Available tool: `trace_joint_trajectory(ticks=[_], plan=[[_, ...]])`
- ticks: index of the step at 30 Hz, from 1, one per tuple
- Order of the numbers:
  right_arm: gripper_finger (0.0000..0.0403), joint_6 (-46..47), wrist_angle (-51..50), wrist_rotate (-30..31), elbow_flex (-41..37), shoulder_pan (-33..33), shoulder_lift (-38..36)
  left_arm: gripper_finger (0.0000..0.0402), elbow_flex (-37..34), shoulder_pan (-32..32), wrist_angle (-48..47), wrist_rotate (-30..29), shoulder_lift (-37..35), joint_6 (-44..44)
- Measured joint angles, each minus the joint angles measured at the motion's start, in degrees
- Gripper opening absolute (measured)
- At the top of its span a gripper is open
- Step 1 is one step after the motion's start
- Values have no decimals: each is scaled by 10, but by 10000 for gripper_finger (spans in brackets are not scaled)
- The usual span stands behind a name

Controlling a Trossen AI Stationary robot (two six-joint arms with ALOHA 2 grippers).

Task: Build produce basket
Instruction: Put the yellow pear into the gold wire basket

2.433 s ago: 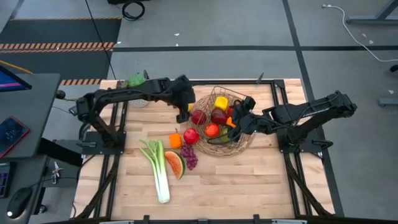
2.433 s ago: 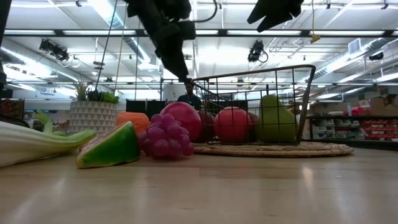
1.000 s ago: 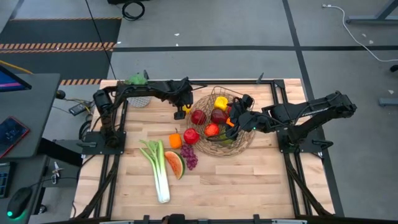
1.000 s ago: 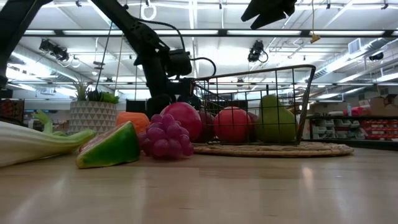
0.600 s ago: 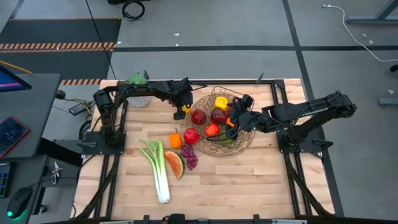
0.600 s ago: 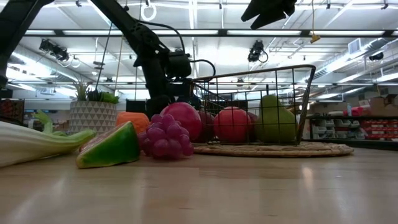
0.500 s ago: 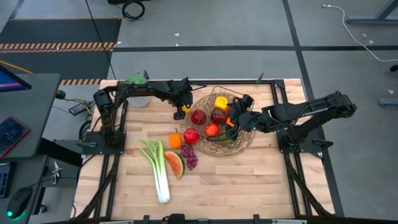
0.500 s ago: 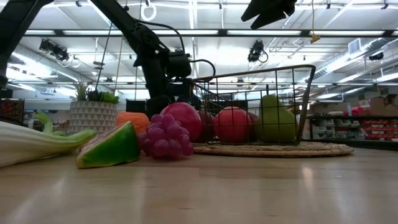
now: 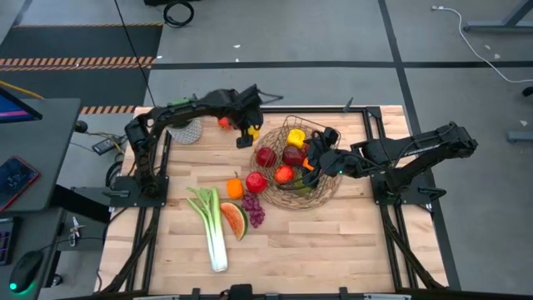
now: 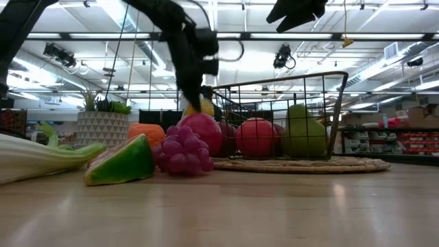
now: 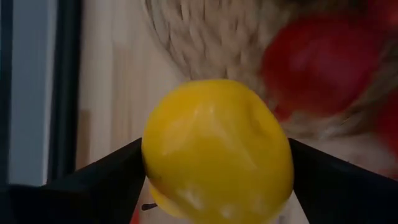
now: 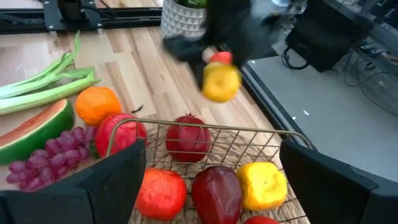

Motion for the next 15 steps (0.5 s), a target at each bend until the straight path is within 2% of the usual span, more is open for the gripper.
trace_joint_trajectory(ticks=[8, 10, 15], plan=[[373, 38, -58, -6, 0, 2, 0, 353, 128, 3, -65, 170, -27, -60], [373, 46, -67, -1, 0, 2, 0, 353, 139, 2, -65, 220, -37, -70], [373, 50, -72, 0, 0, 2, 0, 353, 145, -12, -63, 386, -64, -77]])
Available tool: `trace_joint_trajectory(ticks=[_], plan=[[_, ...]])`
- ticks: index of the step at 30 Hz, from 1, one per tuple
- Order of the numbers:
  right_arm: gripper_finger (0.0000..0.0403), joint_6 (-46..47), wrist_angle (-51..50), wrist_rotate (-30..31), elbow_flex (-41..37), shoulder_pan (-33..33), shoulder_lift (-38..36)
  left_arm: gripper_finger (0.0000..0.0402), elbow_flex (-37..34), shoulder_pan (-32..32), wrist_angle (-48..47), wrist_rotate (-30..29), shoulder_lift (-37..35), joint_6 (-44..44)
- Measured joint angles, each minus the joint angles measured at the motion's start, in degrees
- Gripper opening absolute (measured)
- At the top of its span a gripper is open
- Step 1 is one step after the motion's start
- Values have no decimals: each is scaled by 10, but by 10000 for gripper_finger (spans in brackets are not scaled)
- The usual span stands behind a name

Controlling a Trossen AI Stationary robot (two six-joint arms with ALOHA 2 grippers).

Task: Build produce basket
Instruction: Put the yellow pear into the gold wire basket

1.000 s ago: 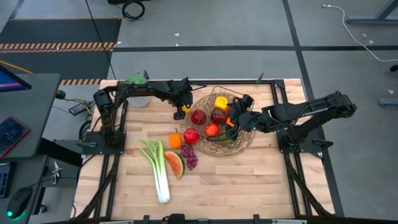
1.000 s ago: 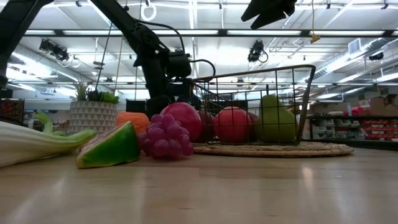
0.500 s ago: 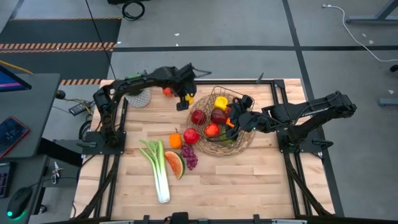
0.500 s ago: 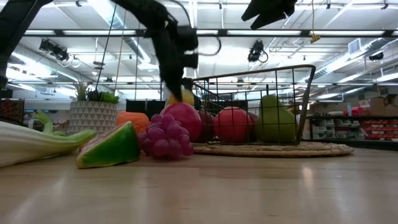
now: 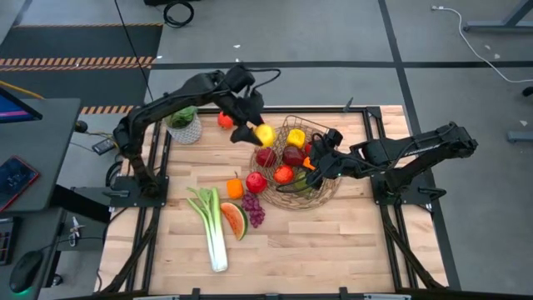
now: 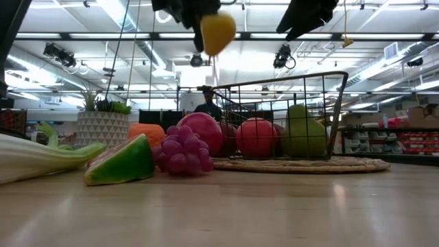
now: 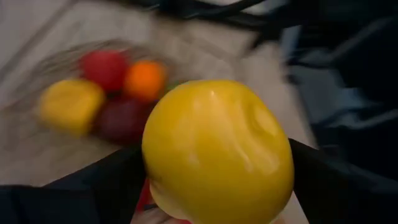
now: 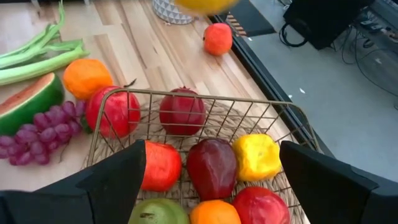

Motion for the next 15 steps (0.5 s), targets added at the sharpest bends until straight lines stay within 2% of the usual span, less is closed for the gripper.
trace_joint_trajectory(ticks=[10, 15], plan=[[373, 0, 0, 1, 0, -1, 0, 353, 0, -48, 0, 264, -12, 49], [373, -4, 1, 1, 0, -1, 0, 353, 0, -64, 1, 346, -12, 75]])
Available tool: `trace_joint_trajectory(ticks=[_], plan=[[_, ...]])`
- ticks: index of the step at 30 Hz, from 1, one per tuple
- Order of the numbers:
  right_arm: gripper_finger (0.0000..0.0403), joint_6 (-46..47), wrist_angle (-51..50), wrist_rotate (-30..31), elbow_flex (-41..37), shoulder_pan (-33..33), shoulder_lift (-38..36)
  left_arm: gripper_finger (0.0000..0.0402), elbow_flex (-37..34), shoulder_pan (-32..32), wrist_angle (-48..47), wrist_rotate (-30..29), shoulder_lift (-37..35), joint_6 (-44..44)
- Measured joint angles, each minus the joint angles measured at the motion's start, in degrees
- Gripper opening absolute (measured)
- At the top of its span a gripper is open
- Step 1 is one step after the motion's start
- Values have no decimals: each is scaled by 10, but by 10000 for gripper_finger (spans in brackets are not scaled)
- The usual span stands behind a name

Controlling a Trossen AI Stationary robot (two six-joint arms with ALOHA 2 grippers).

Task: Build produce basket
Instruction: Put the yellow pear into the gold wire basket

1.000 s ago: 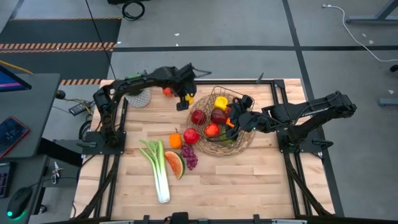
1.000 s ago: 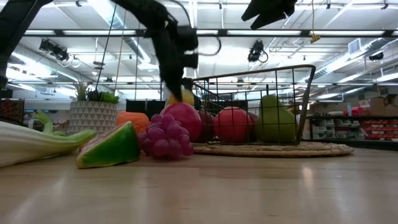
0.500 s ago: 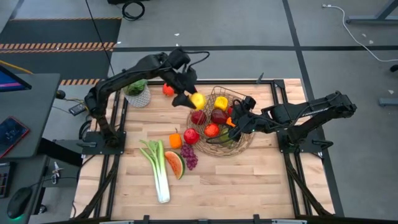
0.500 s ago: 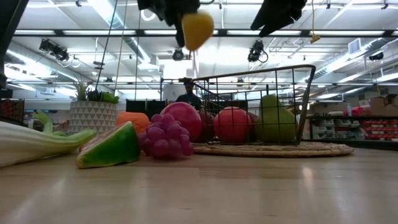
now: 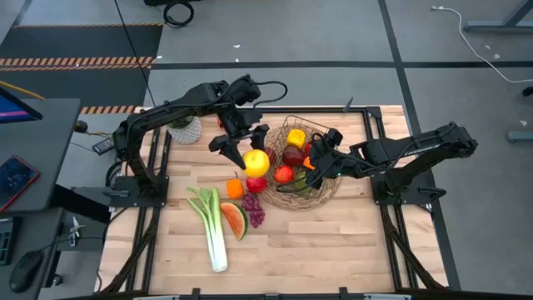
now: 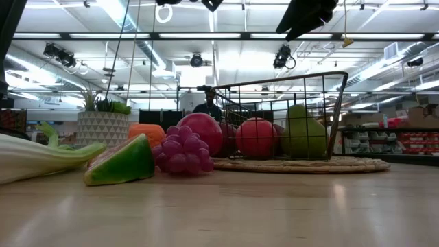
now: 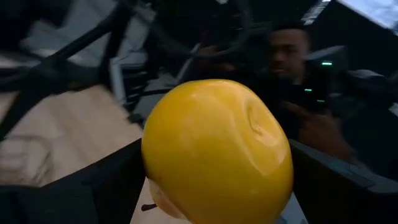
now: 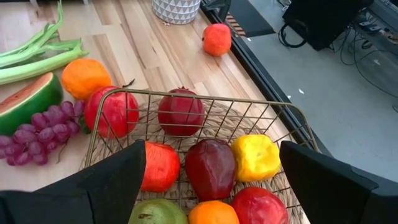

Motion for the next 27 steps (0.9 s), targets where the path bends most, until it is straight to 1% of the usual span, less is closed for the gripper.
trace_joint_trajectory(ticks=[5, 12, 16, 21, 27], plan=[[373, -5, 0, 12, 0, 0, 0, 353, 0, -23, 0, 34, 0, 45], [373, -11, 9, 14, 0, 0, 0, 353, 0, -71, 2, 70, 0, 166], [373, -22, 18, 14, 0, 0, 0, 353, 0, -101, 1, 70, 1, 254], [373, -23, 23, 14, 0, -1, 0, 353, 0, -127, 2, 44, 1, 354], [373, -23, 23, 14, 0, -1, 0, 353, 0, -134, 10, 38, 1, 373]])
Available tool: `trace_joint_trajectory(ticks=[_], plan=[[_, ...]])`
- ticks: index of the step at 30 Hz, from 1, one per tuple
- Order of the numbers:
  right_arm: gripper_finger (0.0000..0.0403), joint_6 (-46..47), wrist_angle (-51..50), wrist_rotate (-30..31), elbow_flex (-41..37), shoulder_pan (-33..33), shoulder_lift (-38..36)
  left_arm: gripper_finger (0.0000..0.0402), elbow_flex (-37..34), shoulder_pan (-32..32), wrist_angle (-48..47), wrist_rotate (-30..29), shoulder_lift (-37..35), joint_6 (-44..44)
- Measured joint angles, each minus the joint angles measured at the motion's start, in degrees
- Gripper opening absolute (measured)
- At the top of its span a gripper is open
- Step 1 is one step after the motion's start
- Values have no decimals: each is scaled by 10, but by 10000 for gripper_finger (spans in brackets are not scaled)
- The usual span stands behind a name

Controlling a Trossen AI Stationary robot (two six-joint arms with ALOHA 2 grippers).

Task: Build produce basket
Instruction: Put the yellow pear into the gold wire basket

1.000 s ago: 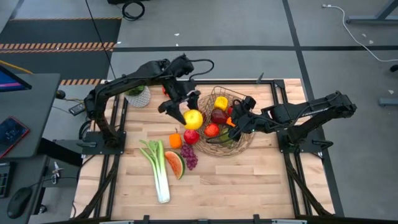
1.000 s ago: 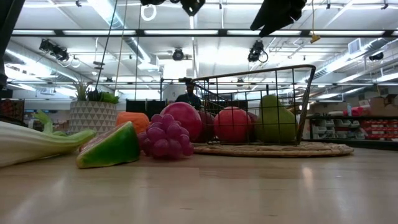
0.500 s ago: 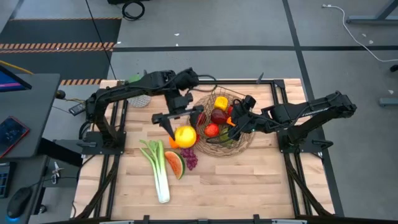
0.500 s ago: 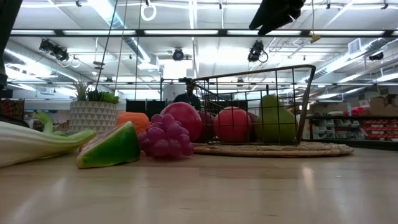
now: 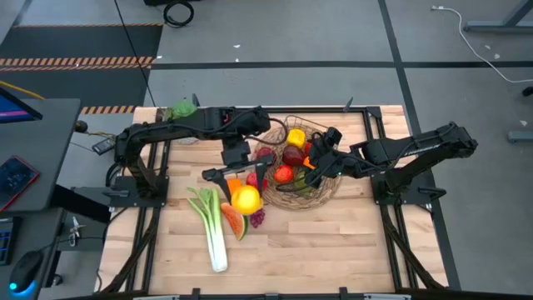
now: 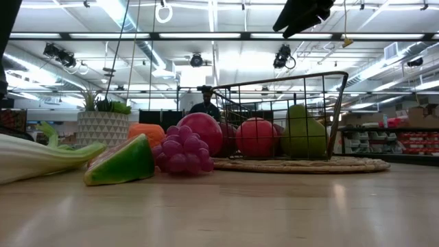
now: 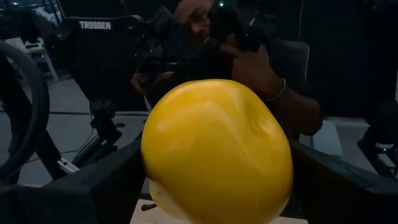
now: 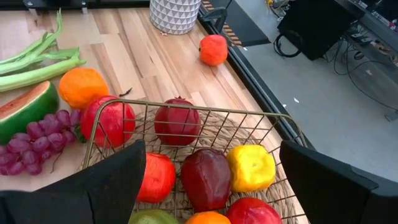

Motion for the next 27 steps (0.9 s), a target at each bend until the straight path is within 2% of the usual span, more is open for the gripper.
trace_joint_trajectory(ticks=[3, 6, 9, 14, 16, 20, 27], plan=[[373, 0, 0, 0, 0, 0, 0, 353, 0, 4, 0, -7, 0, -10], [373, 0, 0, 0, 0, 0, 0, 353, 0, 5, -1, -59, 0, -20], [373, 0, 0, 0, 0, 0, 0, 353, 0, 4, -1, -149, 0, -28], [373, 0, 0, 0, 0, 0, 0, 353, 0, -9, -2, -351, 2, -80], [373, 0, 0, 0, 0, 0, 0, 353, -1, -13, -6, -406, 2, -104], [373, 0, -1, 0, 0, 0, 0, 353, -1, -27, -22, -480, 2, -136], [373, 0, -1, 0, 0, 0, 0, 353, -1, -73, -45, -718, 2, -178]])
